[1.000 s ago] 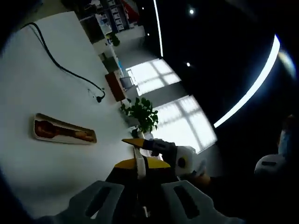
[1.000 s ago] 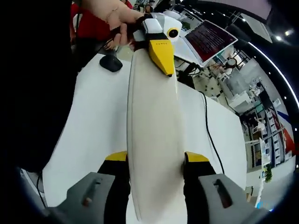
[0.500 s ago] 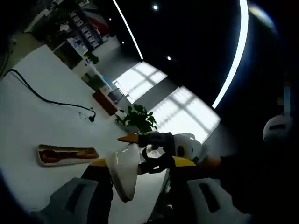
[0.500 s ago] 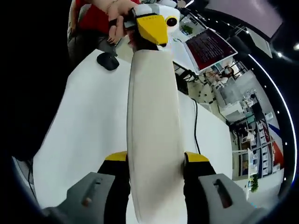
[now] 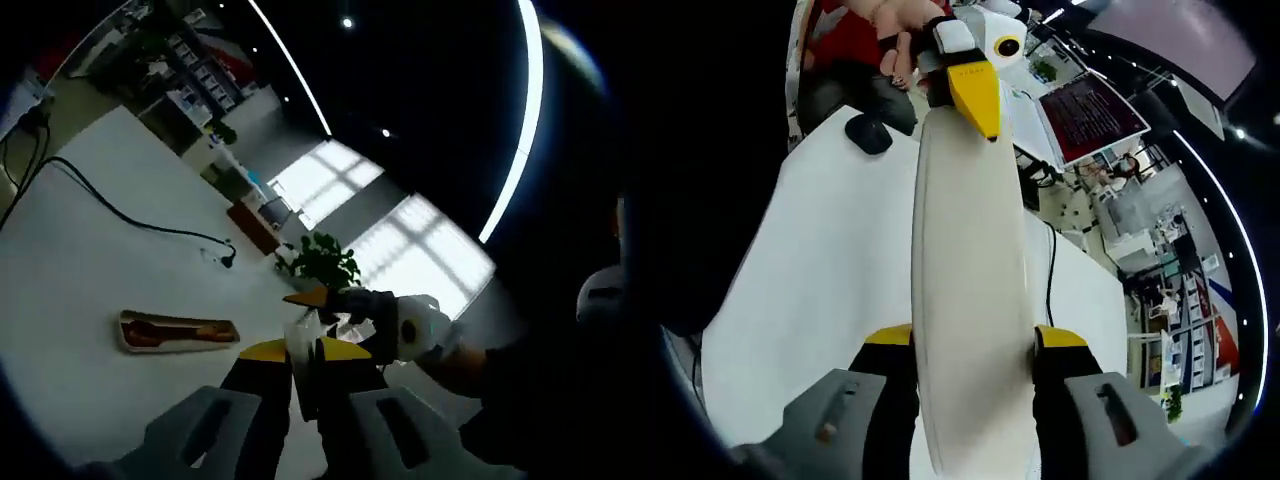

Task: Arrange the utensils inside the cutlery case until each visible utensil rests in its matching compartment.

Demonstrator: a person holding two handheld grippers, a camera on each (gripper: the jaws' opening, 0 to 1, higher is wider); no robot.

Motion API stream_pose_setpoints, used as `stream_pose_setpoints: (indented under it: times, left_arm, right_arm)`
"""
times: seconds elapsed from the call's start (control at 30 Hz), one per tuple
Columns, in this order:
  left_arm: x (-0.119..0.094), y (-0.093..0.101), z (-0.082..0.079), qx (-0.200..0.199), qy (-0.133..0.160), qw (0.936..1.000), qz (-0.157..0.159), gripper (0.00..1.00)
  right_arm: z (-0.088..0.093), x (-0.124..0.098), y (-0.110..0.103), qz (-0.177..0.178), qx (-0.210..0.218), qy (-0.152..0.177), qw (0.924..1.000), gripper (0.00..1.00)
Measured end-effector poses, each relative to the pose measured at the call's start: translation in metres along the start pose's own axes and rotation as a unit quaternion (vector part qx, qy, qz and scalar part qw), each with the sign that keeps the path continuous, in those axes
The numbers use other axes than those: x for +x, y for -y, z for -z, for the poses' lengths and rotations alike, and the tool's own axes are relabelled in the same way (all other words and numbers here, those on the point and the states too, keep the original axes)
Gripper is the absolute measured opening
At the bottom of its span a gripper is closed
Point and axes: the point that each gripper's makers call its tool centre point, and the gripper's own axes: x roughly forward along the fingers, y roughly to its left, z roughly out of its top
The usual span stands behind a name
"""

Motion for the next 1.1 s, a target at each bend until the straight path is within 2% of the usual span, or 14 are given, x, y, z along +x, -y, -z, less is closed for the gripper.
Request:
stream_pose_setpoints:
  times: [0.07, 0.17, 0.43, 0.5, 0.57, 0.63, 0.7, 0.9, 0.93, 1.0, 1.1]
  left_arm:
    - [0.001, -0.005, -0.008, 0.003, 0.020, 0.9998, 0.000, 0.07]
    - [0.004, -0.003, -0.009, -0.002, 0.020, 0.9998, 0.008, 0.07]
    - [0.010, -0.011, -0.007, -0.001, -0.008, 0.9999, 0.007, 0.11]
    - [0.010, -0.016, -0.005, 0.003, -0.022, 0.9997, 0.005, 0.07]
    - [0.010, -0.022, -0.005, 0.002, -0.023, 0.9997, -0.006, 0.08]
    - [0.011, -0.023, -0.006, -0.030, -0.023, 0.9993, -0.002, 0.07]
    - [0.012, -0.027, -0.007, -0.013, -0.024, 0.9996, -0.006, 0.07]
    - [0.020, -0.044, -0.010, -0.036, -0.028, 0.9988, -0.019, 0.07]
    - [0.022, -0.045, -0.012, -0.032, -0.028, 0.9989, -0.022, 0.07]
    - [0.026, -0.047, -0.016, 0.006, -0.036, 0.9991, -0.020, 0.07]
    - [0.032, -0.052, -0.023, 0.034, -0.040, 0.9979, -0.037, 0.08]
  right_arm:
    - [-0.001, 0.000, 0.001, 0.000, 0.013, -0.001, 0.9999, 0.43]
    - [0.000, 0.001, 0.004, 0.003, 0.011, -0.003, 0.9999, 0.43]
    - [0.010, 0.008, 0.010, 0.002, 0.007, -0.011, 0.9999, 0.43]
    - [0.011, 0.013, 0.011, -0.002, 0.007, -0.011, 0.9999, 0.43]
    - [0.013, 0.016, 0.011, -0.007, 0.008, -0.011, 0.9999, 0.43]
    - [0.015, 0.021, 0.012, -0.013, 0.010, -0.010, 0.9998, 0.43]
    - [0.018, 0.026, 0.013, -0.016, 0.008, -0.010, 0.9998, 0.43]
    - [0.028, 0.040, 0.014, -0.028, 0.020, -0.008, 0.9994, 0.43]
    - [0.029, 0.042, 0.015, -0.029, 0.023, -0.008, 0.9993, 0.43]
    - [0.033, 0.046, 0.017, -0.028, 0.028, -0.005, 0.9992, 0.43]
    - [0.038, 0.051, 0.021, -0.028, 0.041, -0.003, 0.9988, 0.43]
